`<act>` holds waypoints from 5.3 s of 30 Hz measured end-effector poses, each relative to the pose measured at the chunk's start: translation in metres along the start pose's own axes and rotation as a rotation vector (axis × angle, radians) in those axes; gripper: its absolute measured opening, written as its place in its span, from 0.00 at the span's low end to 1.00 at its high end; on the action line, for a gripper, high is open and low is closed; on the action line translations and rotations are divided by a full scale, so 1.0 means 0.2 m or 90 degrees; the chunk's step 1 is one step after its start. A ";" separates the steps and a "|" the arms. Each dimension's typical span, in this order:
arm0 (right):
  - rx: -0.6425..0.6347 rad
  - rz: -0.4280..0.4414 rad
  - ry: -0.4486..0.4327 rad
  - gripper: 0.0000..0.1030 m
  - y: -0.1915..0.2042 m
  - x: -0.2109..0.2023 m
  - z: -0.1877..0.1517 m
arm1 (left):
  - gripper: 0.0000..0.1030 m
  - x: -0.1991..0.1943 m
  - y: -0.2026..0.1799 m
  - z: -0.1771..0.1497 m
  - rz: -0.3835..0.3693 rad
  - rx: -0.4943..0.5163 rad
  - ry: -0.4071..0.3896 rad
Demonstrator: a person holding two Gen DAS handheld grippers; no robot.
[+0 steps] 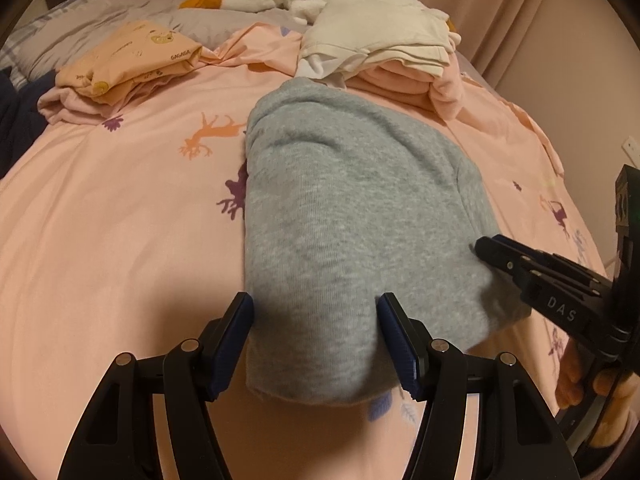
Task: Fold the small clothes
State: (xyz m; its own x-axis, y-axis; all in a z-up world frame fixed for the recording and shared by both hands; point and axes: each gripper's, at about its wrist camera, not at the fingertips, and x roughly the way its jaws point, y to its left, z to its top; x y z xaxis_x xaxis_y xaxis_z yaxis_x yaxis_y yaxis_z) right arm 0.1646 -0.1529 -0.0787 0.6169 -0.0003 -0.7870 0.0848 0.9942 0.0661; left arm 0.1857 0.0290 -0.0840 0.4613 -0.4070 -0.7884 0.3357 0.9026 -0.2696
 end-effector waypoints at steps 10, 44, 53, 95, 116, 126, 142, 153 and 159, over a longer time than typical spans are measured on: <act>-0.005 -0.023 -0.004 0.24 -0.04 -0.02 -0.05 | 0.61 0.01 0.00 -0.01 0.000 -0.001 0.004; 0.008 -0.005 -0.008 0.25 -0.07 -0.04 -0.09 | 0.61 0.01 -0.04 -0.06 0.023 0.028 0.004; 0.006 -0.005 -0.008 0.26 -0.08 -0.06 -0.10 | 0.61 0.00 -0.06 -0.07 0.037 0.046 0.003; 0.024 0.003 -0.001 0.41 -0.12 -0.09 -0.15 | 0.61 0.00 -0.08 -0.10 0.044 0.060 0.009; 0.025 0.024 -0.089 0.43 -0.11 -0.21 0.01 | 0.61 0.01 -0.07 -0.11 0.042 0.070 0.016; 0.024 0.029 0.004 0.34 -0.06 0.08 0.10 | 0.61 0.01 -0.09 -0.11 0.055 0.089 0.017; 0.014 0.026 -0.033 0.35 -0.11 -0.08 0.02 | 0.61 0.02 -0.10 -0.11 0.069 0.106 0.022; -0.024 0.033 -0.012 0.34 -0.05 -0.11 -0.13 | 0.61 0.02 -0.11 -0.12 0.074 0.113 0.021; -0.004 0.029 0.003 0.36 -0.09 -0.09 -0.15 | 0.61 0.02 -0.11 -0.12 0.075 0.113 0.022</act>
State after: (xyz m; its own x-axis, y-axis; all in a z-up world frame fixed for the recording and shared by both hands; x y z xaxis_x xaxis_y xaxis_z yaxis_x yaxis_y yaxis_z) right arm 0.1278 -0.1684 -0.0847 0.6158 0.0451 -0.7866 0.0523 0.9938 0.0979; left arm 0.1602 0.0107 -0.0950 0.4785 -0.2930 -0.8278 0.4225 0.9032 -0.0754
